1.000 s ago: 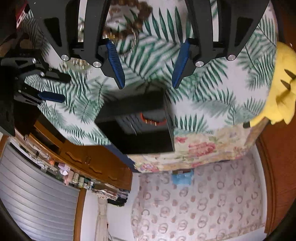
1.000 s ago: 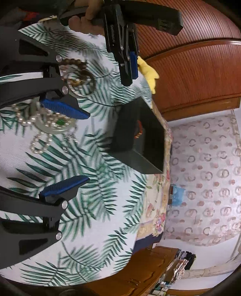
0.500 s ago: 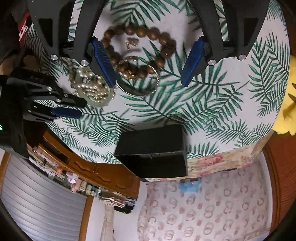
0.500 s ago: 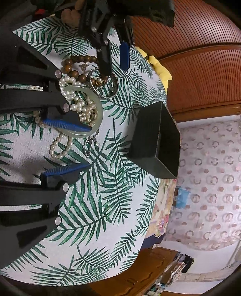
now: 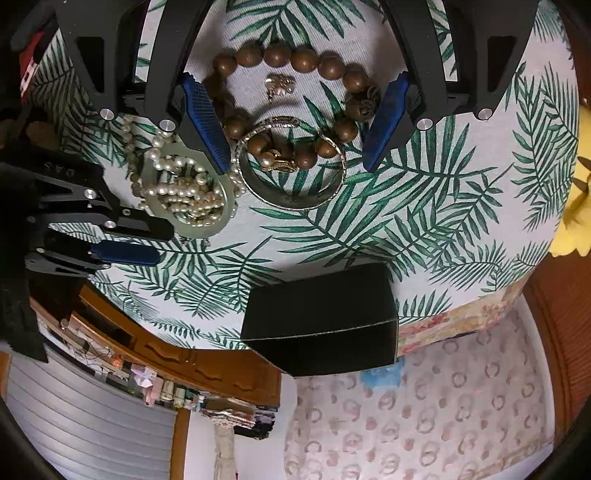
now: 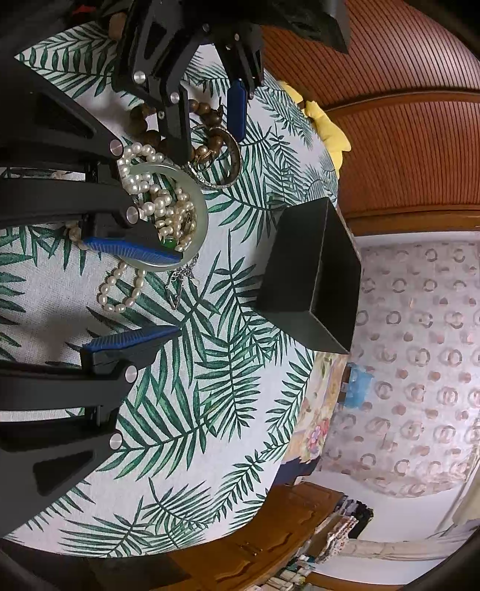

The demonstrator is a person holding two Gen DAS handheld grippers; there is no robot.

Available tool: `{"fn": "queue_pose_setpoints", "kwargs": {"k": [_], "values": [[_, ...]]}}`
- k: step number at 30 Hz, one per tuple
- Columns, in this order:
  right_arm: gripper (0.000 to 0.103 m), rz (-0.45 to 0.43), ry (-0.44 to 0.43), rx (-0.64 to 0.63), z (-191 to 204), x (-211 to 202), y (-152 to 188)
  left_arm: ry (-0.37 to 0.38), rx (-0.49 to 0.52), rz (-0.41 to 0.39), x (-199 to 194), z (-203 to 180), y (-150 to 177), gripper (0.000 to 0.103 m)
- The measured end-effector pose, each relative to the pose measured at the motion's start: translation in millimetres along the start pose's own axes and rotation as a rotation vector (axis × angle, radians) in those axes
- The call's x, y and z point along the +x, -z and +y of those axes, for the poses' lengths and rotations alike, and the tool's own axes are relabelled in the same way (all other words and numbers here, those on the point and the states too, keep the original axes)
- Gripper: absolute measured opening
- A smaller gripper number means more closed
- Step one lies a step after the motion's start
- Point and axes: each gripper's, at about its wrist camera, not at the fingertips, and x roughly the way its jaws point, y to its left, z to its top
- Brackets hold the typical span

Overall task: Organize jewelry
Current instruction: 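Move the left tool to the engraved silver bangle and grasp it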

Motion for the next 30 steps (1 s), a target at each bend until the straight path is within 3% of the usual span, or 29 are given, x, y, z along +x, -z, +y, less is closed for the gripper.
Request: {"fn": "queue_pose_setpoints", "kwargs": {"k": [5, 8, 15, 30], "values": [[0.037, -0.002, 0.008, -0.001, -1.6, 0.6, -0.5, -0.025, 0.008, -0.008, 2.2, -2.3, -1.9, 0.071], [0.037, -0.003, 0.018, -0.010, -0.8, 0.5, -0.6, -0.012, 0.021, -0.018, 0.7, -5.4, -2.3, 0.059], [0.037, -0.007, 0.020, -0.009, -0.6, 0.2, -0.5, -0.030, 0.033, -0.054, -10.8, -10.2, 2.5, 0.058], [0.037, -0.033, -0.009, -0.012, 1.0, -12.8, 3.7, 0.025, 0.003, -0.132, -50.3, -20.6, 18.3, 0.058]]}}
